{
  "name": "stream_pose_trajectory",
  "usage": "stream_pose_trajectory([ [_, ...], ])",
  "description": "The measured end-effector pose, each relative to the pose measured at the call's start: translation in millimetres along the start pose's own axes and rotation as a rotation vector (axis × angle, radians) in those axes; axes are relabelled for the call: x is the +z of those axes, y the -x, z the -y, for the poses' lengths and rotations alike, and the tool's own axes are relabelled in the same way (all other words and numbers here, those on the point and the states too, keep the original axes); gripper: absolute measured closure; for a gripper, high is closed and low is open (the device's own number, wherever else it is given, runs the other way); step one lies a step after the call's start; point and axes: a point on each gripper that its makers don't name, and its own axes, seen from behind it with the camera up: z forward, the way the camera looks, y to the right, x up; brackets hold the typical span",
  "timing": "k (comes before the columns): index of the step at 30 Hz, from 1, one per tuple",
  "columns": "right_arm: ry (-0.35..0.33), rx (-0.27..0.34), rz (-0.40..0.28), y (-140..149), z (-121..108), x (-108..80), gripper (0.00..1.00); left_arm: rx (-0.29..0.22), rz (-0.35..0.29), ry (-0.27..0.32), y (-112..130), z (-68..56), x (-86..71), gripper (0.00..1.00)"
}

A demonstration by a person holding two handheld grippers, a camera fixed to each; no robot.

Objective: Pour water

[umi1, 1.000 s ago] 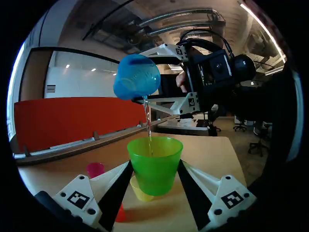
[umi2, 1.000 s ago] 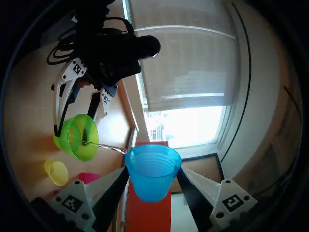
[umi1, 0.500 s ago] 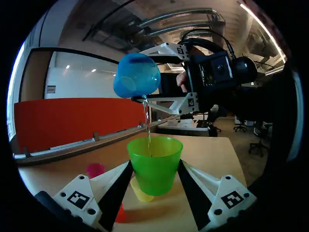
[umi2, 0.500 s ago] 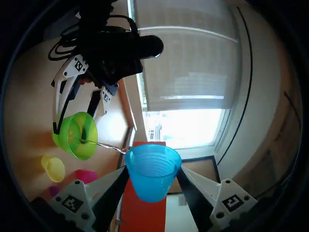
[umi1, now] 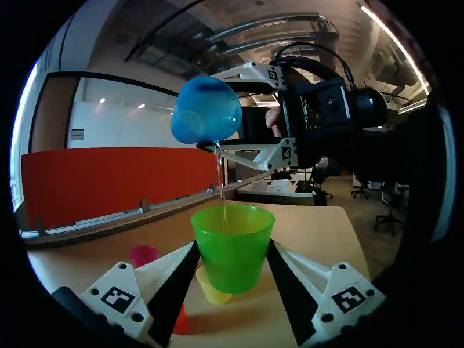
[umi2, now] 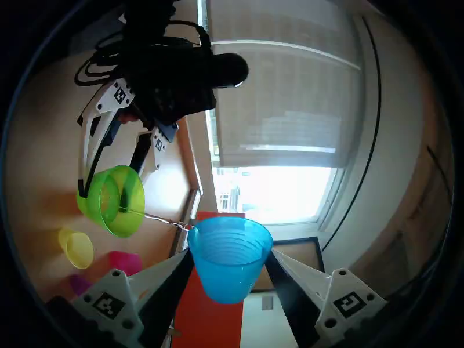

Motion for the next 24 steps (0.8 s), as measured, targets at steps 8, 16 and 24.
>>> stream_pose_trajectory([
  [8, 0.002, -0.017, 0.0, 2.7, -1.7, -1.1, 0.12, -0.002, -0.001, -0.002, 0.9, 0.4, 0.3, 0.2],
  [16, 0.003, -0.025, -0.004, 1.1, -2.8, -1.5, 0.12, -0.003, -0.002, -0.005, -0.2, 2.1, -0.2, 0.2],
  [24, 0.003, -0.027, -0.008, -5.9, -2.6, -2.1, 0.12, -0.004, -0.003, -0.006, -0.5, 2.4, -0.4, 0.2],
])
